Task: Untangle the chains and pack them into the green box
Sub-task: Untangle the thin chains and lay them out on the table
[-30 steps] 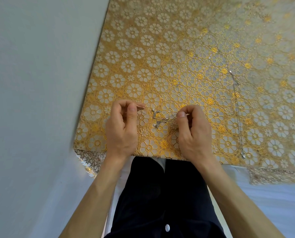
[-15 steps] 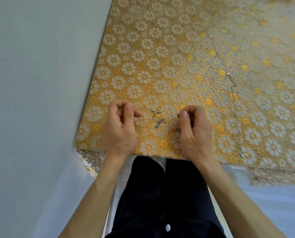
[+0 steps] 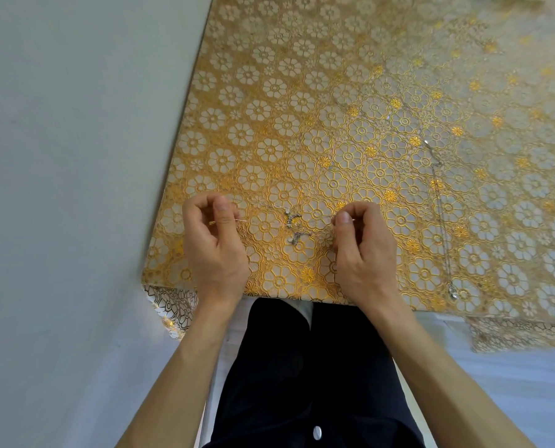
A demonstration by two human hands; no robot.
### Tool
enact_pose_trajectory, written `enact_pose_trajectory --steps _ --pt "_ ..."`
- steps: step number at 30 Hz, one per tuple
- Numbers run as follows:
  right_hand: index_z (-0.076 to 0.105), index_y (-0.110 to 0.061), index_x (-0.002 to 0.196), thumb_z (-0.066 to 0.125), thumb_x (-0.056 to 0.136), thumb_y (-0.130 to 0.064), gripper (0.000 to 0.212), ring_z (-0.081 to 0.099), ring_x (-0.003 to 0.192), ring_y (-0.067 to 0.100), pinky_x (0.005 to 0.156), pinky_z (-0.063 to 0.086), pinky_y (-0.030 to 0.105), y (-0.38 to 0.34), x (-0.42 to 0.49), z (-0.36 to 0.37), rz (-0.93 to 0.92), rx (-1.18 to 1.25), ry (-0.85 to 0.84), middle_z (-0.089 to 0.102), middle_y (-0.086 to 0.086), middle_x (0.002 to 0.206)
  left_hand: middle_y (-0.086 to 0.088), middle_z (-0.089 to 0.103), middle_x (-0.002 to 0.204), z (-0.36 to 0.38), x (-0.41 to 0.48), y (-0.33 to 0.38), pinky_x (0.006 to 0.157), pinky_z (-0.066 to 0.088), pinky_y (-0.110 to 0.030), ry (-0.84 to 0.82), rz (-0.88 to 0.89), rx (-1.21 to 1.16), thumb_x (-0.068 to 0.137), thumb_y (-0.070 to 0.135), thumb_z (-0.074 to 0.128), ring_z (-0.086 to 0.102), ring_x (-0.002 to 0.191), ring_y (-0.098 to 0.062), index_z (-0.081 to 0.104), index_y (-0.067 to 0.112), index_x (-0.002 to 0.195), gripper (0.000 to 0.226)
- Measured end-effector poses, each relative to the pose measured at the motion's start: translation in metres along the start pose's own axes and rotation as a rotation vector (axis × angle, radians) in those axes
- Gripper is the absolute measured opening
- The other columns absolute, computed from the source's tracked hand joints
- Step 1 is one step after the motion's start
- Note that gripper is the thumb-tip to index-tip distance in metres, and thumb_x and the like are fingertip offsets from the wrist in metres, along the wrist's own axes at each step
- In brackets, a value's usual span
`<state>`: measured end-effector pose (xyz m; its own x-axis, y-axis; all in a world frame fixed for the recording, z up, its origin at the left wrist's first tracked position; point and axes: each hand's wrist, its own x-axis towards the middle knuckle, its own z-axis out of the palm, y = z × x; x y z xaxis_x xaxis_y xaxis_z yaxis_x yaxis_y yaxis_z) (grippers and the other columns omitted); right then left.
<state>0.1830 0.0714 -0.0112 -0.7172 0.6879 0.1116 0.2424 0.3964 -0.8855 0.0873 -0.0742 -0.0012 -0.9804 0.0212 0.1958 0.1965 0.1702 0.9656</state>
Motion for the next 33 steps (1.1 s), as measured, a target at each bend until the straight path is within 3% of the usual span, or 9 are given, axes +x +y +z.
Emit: enact_pose_trajectory --steps 5,8,14,19,21,23,25,30,33 --pt "0.049 -0.025 0.097 0.042 0.102 -0.028 0.009 0.059 0.062 0.021 0.059 0.049 0.047 -0.001 0.0 -0.001 -0.014 0.004 0.008 0.063 0.004 0.078 -0.001 0.061 0.079 -0.002 0.003 -0.003 0.071 0.051 -0.027 0.065 -0.033 -0.065 0.106 0.024 0.042 0.063 0.075 -0.019 0.047 0.029 0.099 0.011" --pt "0.048 -0.028 0.097 0.041 0.103 -0.028 0.009 0.058 0.058 0.015 0.058 0.049 0.047 -0.001 0.0 -0.001 -0.011 0.004 0.015 0.062 0.002 0.075 0.009 0.06 0.077 -0.001 0.003 -0.003 0.068 0.05 -0.024 0.086 -0.039 -0.074 0.106 0.024 0.041 0.063 0.074 -0.019 0.047 0.029 0.099 0.01" --pt "0.044 -0.037 0.096 0.041 0.102 -0.028 0.012 0.061 0.059 0.02 0.058 0.051 0.044 -0.003 0.001 -0.002 0.03 0.053 0.149 0.064 0.001 0.087 -0.004 0.06 0.081 0.0 0.001 -0.003 0.069 0.048 -0.023 0.073 0.0 -0.027 0.107 0.021 0.043 0.06 0.073 -0.013 0.047 0.023 0.1 0.009" --pt "0.044 -0.037 0.097 0.042 0.105 -0.024 0.016 0.061 0.056 0.017 0.055 0.047 0.035 -0.005 0.001 -0.003 0.045 0.069 0.168 0.064 -0.016 0.078 -0.003 0.06 0.082 0.001 0.0 -0.003 0.071 0.048 -0.022 0.064 -0.017 -0.017 0.107 0.019 0.044 0.06 0.074 -0.011 0.047 0.013 0.104 0.008" --pt "0.044 -0.036 0.1 0.042 0.107 -0.019 0.019 0.061 0.056 0.013 0.055 0.05 0.036 -0.007 0.001 -0.003 0.037 0.1 0.147 0.065 -0.027 0.089 -0.002 0.059 0.081 0.001 0.001 -0.003 0.071 0.048 -0.022 0.063 -0.021 -0.024 0.107 0.018 0.044 0.059 0.073 -0.009 0.047 0.012 0.104 0.008" --pt "0.045 -0.032 0.1 0.041 0.107 -0.016 0.018 0.06 0.055 0.012 0.055 0.051 0.04 -0.006 0.001 -0.005 0.039 0.171 0.123 0.066 -0.025 0.098 -0.001 0.059 0.081 0.001 0.001 -0.002 0.071 0.048 -0.023 0.052 -0.022 -0.024 0.107 0.018 0.043 0.059 0.074 -0.011 0.047 0.013 0.103 0.007" --pt "0.047 -0.029 0.099 0.042 0.107 -0.014 0.017 0.057 0.054 0.012 0.053 0.05 0.04 -0.006 0.002 -0.007 0.065 0.247 0.098 0.067 -0.017 0.09 0.001 0.059 0.08 0.001 0.001 -0.001 0.071 0.048 -0.022 0.049 -0.022 -0.016 0.108 0.018 0.043 0.059 0.074 -0.012 0.048 0.019 0.101 0.008" --pt "0.051 -0.025 0.098 0.045 0.106 -0.013 0.016 0.051 0.059 0.007 0.054 0.043 0.021 -0.012 0.001 -0.01 0.168 0.369 0.067 0.063 -0.014 0.074 0.006 0.059 0.077 0.0 0.003 0.0 0.072 0.05 -0.024 0.057 -0.059 -0.026 0.108 0.02 0.043 0.06 0.072 -0.01 0.047 0.029 0.098 0.014" --pt "0.052 -0.026 0.099 0.048 0.105 -0.015 0.013 0.055 0.065 0.005 0.063 0.046 0.025 -0.015 0.0 -0.015 0.235 0.391 0.045 0.064 -0.012 0.076 0.006 0.057 0.076 0.0 0.005 0.003 0.07 0.05 -0.022 0.033 -0.091 -0.044 0.108 0.018 0.042 0.057 0.069 -0.007 0.047 0.027 0.097 0.015"
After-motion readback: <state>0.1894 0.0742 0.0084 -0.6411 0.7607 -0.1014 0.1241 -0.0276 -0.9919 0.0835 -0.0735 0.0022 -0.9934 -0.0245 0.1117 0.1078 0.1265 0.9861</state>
